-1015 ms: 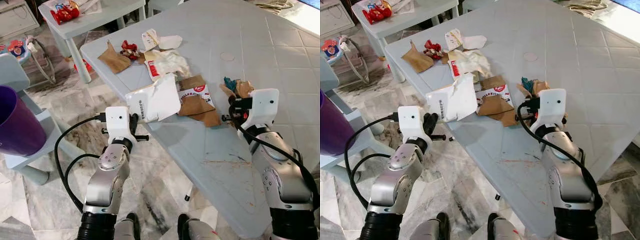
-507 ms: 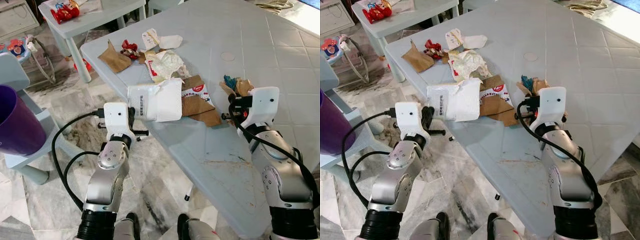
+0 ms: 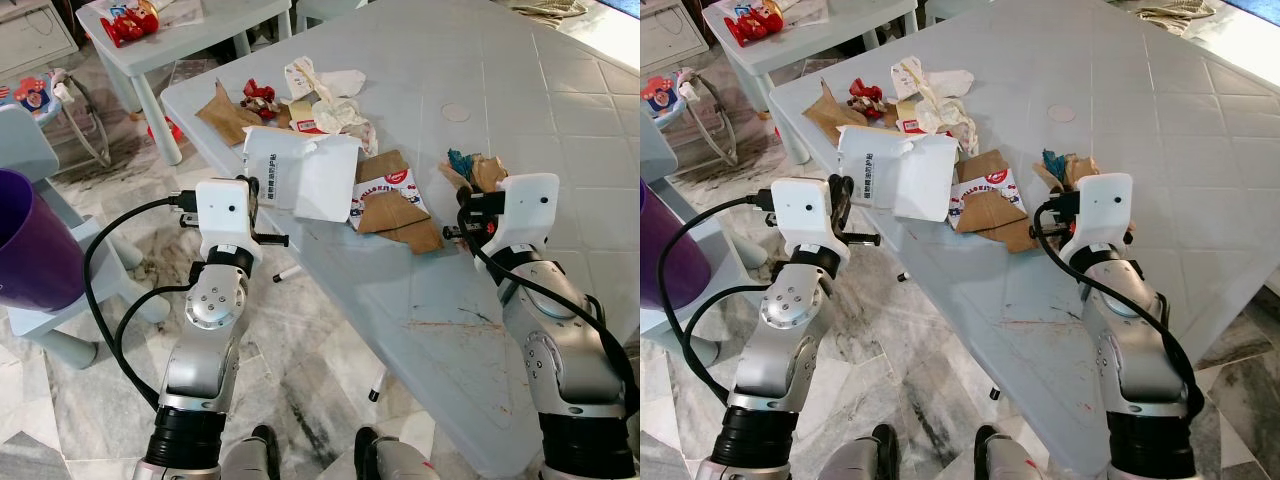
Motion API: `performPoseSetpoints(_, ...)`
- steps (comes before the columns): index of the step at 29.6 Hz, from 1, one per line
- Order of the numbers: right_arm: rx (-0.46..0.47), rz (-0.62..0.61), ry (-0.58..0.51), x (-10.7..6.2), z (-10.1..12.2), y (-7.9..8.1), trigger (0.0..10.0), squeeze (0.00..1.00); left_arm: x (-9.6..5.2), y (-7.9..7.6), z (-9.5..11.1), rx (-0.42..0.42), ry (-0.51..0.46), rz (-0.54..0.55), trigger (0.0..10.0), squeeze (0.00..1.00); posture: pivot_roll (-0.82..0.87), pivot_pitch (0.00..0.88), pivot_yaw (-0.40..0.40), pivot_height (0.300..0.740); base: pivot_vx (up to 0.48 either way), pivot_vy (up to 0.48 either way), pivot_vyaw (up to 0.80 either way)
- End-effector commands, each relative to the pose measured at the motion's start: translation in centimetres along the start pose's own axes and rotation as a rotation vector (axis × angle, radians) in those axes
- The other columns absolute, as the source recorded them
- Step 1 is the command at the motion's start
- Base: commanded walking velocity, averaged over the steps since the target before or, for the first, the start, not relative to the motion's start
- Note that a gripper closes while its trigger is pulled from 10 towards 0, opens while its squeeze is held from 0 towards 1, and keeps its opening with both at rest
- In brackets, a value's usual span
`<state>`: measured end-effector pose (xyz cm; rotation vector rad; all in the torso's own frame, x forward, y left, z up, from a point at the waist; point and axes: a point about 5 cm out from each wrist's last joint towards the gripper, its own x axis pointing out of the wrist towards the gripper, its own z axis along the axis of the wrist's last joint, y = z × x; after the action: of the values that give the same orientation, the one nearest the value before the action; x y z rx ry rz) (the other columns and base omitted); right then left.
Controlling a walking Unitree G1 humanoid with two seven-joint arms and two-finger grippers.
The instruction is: Picking trash to rubbish bin
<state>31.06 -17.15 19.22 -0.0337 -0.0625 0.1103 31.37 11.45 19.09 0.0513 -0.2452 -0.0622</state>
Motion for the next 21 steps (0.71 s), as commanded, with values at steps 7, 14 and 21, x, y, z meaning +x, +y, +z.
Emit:
performPoseSetpoints(7, 0.008, 0.001, -0.009, 0.2, -0.1, 0.3, 0.0, 0.00, -0.2, -0.6, 2.1, 0.076, -0.148, -0.012, 0.0, 0.00, 0.00, 0.212, -0.030, 0.740, 0.000, 0.000, 0.00)
performPoseSetpoints(14, 0.011, -0.006, -0.018, 0.4, -0.1, 0.2, 0.0, 0.00, -0.3, -1.0, 3.5, 0.120, -0.231, -0.025, 0.0, 0.00, 0.01, 0.211, -0.027, 0.740, 0.000, 0.000, 0.00)
performPoseSetpoints(21, 0.015, -0.012, -0.021, 0.4, -0.2, 0.3, 0.0, 0.00, 0.0, -1.0, 6.7, 0.177, -0.381, 0.015, 0.0, 0.00, 0.01, 0.207, -0.025, 0.740, 0.000, 0.000, 0.00)
